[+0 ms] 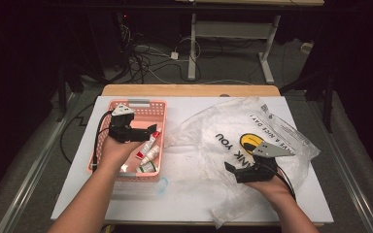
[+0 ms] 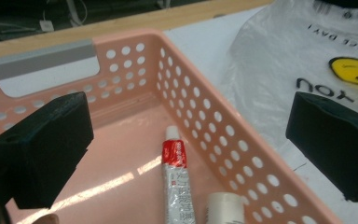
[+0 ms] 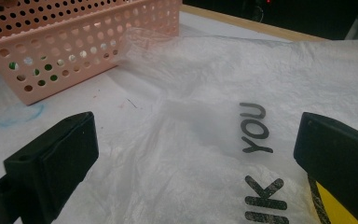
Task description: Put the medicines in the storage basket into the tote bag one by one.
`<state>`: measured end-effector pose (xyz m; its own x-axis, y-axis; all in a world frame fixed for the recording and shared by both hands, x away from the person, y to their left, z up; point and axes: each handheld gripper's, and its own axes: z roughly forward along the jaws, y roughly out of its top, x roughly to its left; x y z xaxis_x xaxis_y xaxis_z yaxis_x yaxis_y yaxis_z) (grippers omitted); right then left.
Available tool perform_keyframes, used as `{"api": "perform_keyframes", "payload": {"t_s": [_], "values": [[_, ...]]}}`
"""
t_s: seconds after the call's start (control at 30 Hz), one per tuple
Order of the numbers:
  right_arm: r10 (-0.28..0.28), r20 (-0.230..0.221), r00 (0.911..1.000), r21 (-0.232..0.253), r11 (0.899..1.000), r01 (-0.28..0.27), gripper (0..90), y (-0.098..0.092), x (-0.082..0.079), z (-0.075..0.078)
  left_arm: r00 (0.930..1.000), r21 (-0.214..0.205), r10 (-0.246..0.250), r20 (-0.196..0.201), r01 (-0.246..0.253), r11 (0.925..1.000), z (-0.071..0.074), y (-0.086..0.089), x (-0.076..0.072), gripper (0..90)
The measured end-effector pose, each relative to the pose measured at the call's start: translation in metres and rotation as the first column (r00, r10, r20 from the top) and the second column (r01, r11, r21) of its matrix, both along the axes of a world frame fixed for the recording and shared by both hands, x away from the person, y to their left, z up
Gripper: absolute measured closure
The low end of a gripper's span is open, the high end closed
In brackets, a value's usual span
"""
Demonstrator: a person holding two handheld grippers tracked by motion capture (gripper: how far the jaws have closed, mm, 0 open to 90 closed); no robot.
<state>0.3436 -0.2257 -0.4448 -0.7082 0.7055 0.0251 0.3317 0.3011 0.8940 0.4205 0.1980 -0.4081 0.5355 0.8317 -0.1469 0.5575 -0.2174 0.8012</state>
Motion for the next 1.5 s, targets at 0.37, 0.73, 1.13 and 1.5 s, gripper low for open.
{"api": "perform_keyframes", "payload": {"t_s": [0.37,0.73,1.13,1.5], "values": [[0.013,0.029,0.9995,-0.032,0.999,-0.013,3.3,0.010,0.007,0.011,0.9827,0.075,0.017,-0.184,-0.003,0.9972,-0.027,0.004,0.025,7.9],[0.079,-0.117,0.9900,-0.166,0.981,-0.098,31.1,0.037,0.017,-0.014,0.9535,0.172,-0.032,-0.299,0.088,0.9811,-0.038,-0.008,0.035,24.4],[0.094,-0.207,0.9737,-0.301,0.941,-0.155,17.4,0.054,0.012,-0.039,0.9452,0.203,-0.049,-0.323,0.120,0.9717,-0.040,-0.015,0.037,33.9],[0.069,-0.206,0.9761,-0.255,0.959,-0.121,59.8,0.044,0.018,-0.035,0.9459,0.212,-0.046,-0.321,0.119,0.9700,-0.041,-0.015,0.037,35.0]]}}
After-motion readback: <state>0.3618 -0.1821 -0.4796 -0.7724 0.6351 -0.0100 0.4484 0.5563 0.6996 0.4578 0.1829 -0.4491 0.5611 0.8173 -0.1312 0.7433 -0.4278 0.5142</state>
